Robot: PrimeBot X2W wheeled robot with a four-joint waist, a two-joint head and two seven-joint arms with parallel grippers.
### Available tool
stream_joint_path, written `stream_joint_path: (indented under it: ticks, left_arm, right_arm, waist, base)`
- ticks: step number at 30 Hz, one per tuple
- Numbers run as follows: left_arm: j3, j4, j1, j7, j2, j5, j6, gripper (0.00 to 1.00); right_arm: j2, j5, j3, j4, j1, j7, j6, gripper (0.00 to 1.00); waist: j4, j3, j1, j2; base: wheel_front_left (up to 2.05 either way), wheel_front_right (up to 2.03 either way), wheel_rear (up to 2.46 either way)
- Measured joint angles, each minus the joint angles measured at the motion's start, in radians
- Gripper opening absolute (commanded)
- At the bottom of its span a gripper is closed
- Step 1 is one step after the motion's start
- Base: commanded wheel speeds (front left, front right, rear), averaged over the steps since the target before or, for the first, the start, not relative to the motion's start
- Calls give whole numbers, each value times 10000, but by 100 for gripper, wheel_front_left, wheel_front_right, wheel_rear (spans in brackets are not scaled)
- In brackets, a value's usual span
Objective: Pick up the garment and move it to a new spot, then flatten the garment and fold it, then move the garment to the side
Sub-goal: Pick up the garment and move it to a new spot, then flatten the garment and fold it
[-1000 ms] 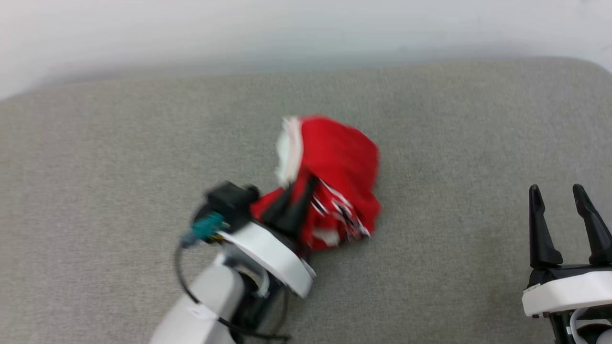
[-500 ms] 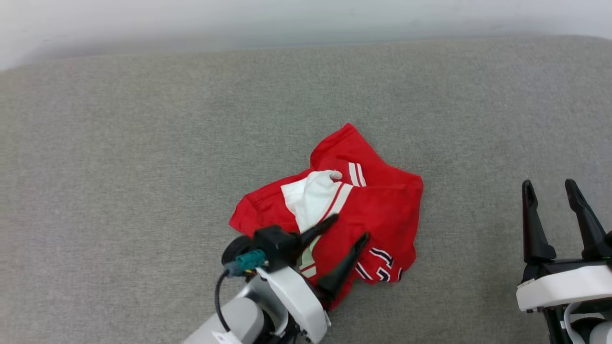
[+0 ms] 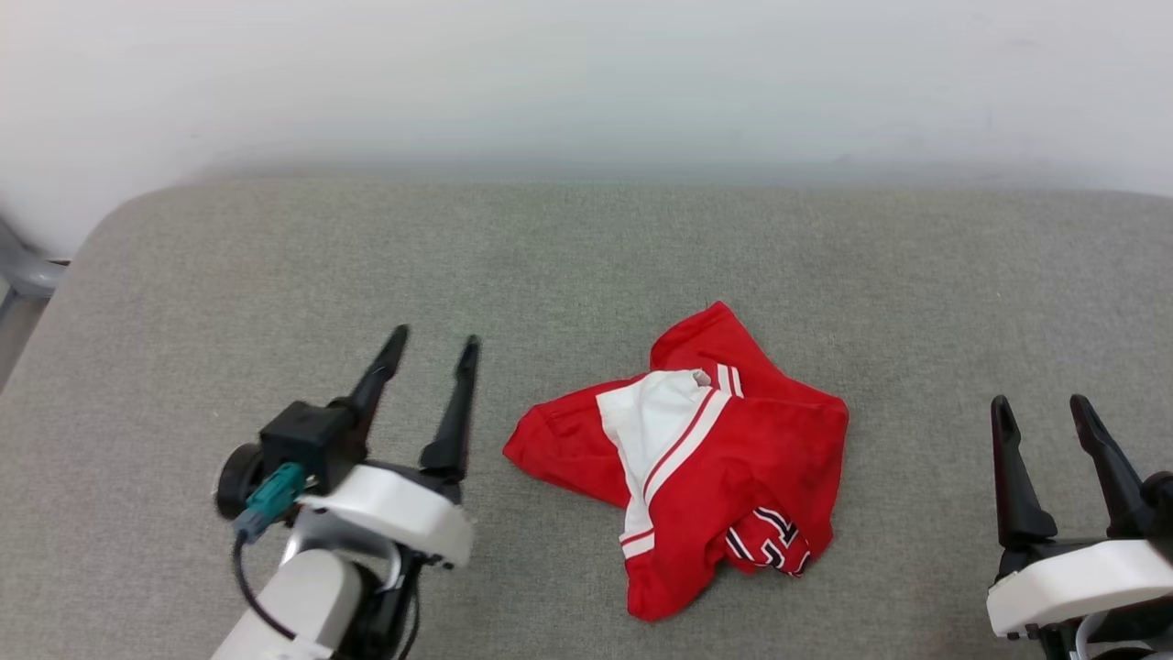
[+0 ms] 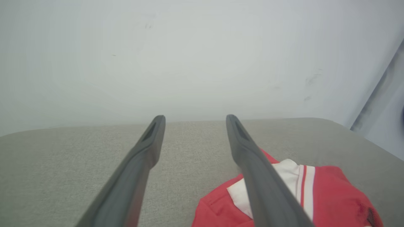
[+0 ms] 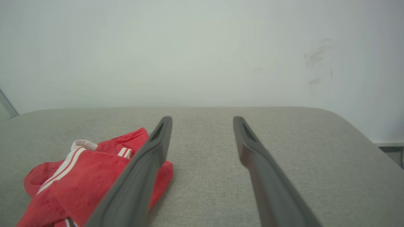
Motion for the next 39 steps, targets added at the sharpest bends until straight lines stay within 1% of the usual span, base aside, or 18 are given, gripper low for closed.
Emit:
stream_joint_path:
  ticks: [3, 5, 9, 14, 21, 24, 26, 28, 32, 34, 35, 39]
  left_arm:
    - [633, -67, 486, -2, 140, 130, 198, 100]
    - [951, -59, 815, -2, 265, 217, 242, 100]
    - [1325, 12, 1437, -2, 397, 387, 370, 100]
    - [1482, 75, 1923, -2, 464, 472, 414, 100]
    - [1476, 69, 2026, -2, 441, 545, 355, 100]
    - [1457, 54, 2012, -2, 430, 558, 339, 100]
    - [1476, 17, 1971, -2, 428, 560, 328, 100]
    - [1496, -33, 1905, -2, 422, 566, 314, 100]
    - [1492, -142, 1676, -4, 349, 642, 213, 100]
    - [1501, -196, 1526, -15, 314, 650, 136, 100]
    - [1530, -230, 1260, -15, 255, 734, -29, 100]
    - [1590, -228, 987, -15, 61, 848, -267, 100]
  right_arm:
    - [0, 10, -27, 2, 166, 88, 0, 100]
    - [0, 40, -35, 6, 284, 165, 0, 100]
    - [0, 115, -38, 0, 509, 265, 0, 100]
    - [0, 115, 2, -38, 753, 380, 0, 100]
    - [0, 148, -29, 0, 769, 508, 0, 100]
    - [0, 274, 48, 82, 757, 825, 0, 100]
    - [0, 487, 222, 286, 660, 1407, 0, 100]
    - [-2, 456, 541, 506, 385, 2205, 0, 100]
    - [-10, 441, 1024, 857, -770, 3664, -2, 100]
    - [-6, 403, 1486, 1001, -1346, 4449, 0, 100]
    - [-77, 462, 2266, 1204, -2325, 5634, 0, 100]
    - [-558, 809, 3273, 1592, -3584, 7033, 0, 100]
  waist:
    - [85, -212, 0, 0]
    - [114, -349, 0, 0]
    - [87, -591, 0, 0]
    - [5, -775, 0, 0]
    - [10, -769, 0, 0]
    - [40, -717, 0, 0]
    - [51, -640, 0, 0]
    - [62, -542, 0, 0]
    - [198, -292, 0, 0]
    - [301, -120, 0, 0]
    - [485, 179, 1, 0]
    - [776, 583, 2, 0]
  base:
    - [0, 0, 0]
    - [0, 0, 0]
    - [0, 0, 0]
    - [0, 0, 0]
    - [0, 0, 0]
    - [0, 0, 0]
    - [0, 0, 0]
    - [0, 0, 0]
    - [0, 0, 0]
    - [0, 0, 0]
    - [0, 0, 0]
    - [0, 0, 0]
